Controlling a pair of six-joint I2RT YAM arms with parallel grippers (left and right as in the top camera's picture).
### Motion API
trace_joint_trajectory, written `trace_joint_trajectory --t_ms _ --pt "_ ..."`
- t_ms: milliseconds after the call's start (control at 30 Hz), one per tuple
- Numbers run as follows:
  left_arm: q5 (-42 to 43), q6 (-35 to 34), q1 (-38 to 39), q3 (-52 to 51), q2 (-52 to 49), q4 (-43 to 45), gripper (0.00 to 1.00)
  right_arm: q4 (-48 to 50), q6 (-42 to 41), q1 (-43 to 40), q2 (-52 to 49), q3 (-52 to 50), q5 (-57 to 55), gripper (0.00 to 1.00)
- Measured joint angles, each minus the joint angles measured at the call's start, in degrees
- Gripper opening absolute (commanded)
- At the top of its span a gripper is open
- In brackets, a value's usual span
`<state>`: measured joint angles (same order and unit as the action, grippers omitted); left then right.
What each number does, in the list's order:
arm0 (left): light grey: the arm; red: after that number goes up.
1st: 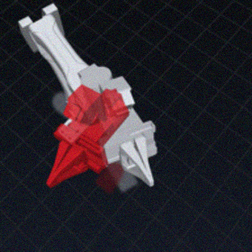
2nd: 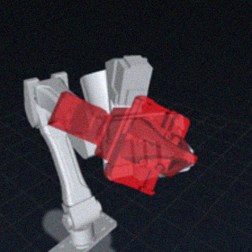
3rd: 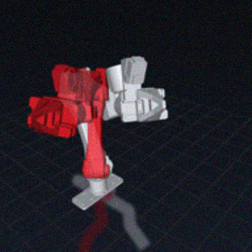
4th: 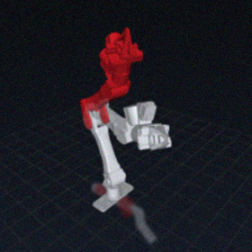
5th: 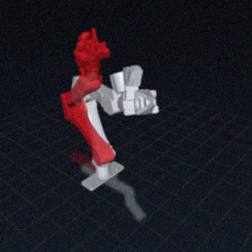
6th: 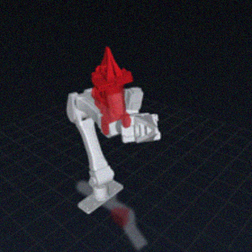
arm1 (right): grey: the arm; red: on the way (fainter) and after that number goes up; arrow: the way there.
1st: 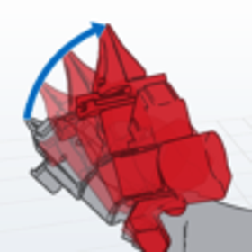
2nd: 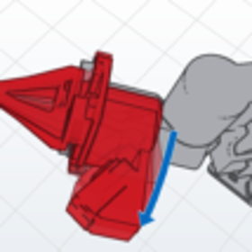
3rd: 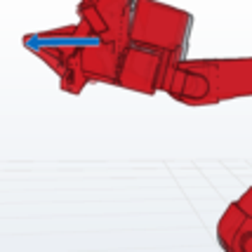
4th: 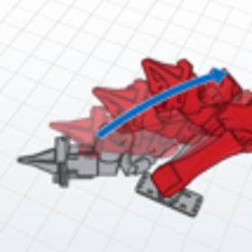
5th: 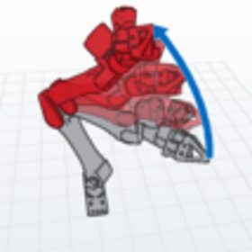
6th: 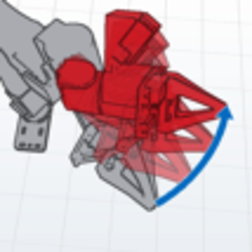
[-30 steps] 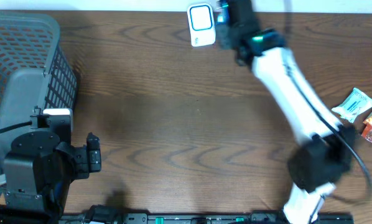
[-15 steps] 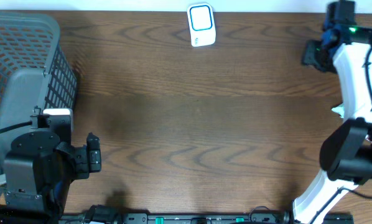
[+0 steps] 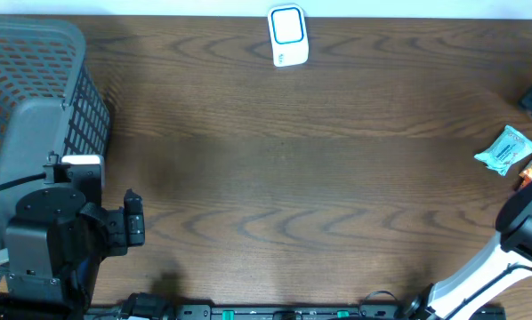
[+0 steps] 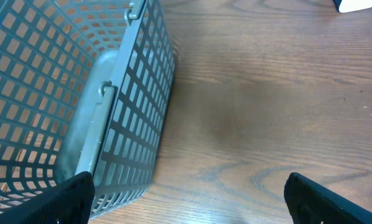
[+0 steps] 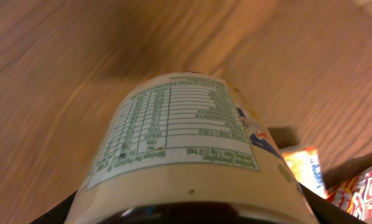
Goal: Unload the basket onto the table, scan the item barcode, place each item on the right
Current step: 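Carry the bottle to the right table edge and release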
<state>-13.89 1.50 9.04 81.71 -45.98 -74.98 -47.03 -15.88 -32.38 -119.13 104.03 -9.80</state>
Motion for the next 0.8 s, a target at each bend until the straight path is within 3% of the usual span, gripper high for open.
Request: trace_joint_trajectory --t_ms 567,800 --pt "0.0 0.0 0.0 0.0 0.0 0.0 0.98 5.7 -5.2 -8.8 -12.4 0.0 2.8 0.36" --pt "0.0 0.0 0.0 0.0 0.0 0.0 0.98 0.1 -9.2 -8.9 -12.2 0.4 6.8 0.38"
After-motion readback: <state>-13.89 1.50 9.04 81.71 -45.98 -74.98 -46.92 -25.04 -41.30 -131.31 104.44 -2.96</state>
